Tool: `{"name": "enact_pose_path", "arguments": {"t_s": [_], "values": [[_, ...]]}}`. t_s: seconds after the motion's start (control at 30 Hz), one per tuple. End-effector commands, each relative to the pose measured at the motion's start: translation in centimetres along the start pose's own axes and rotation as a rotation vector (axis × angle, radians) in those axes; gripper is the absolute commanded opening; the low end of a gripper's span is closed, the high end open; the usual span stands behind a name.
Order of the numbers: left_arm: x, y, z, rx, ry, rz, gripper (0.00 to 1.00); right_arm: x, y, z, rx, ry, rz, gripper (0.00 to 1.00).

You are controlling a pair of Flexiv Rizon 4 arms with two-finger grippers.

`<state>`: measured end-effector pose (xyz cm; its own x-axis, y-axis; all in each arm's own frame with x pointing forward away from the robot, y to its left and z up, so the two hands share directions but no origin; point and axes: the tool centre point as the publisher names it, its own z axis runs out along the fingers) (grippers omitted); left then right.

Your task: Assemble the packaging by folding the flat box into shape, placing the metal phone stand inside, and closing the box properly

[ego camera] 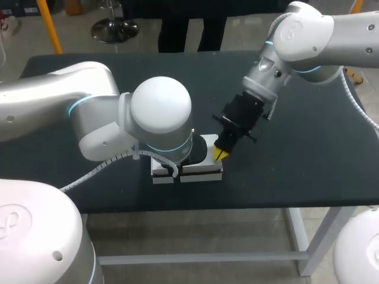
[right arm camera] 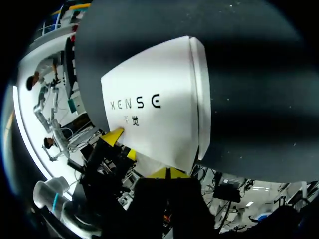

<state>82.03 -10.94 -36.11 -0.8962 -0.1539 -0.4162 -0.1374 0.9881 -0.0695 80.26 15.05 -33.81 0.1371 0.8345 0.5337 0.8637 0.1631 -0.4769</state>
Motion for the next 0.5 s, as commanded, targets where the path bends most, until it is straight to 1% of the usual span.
{"name": "enact_pose_path", "arguments": {"t_s": [0.03, 0.5], "values": [[0.11, -0.07, -0.06, -0.004, -0.001, 0.0, 0.4, -0.35, 0.15, 0.08, -0.005, 0.005, -0.003, 0.0], [0.09, -0.04, 0.18, -0.009, 0.008, 0.0, 0.41, -0.76, 0.81, 0.86, 0.01, 0.006, 0.0, 0.0]]}}
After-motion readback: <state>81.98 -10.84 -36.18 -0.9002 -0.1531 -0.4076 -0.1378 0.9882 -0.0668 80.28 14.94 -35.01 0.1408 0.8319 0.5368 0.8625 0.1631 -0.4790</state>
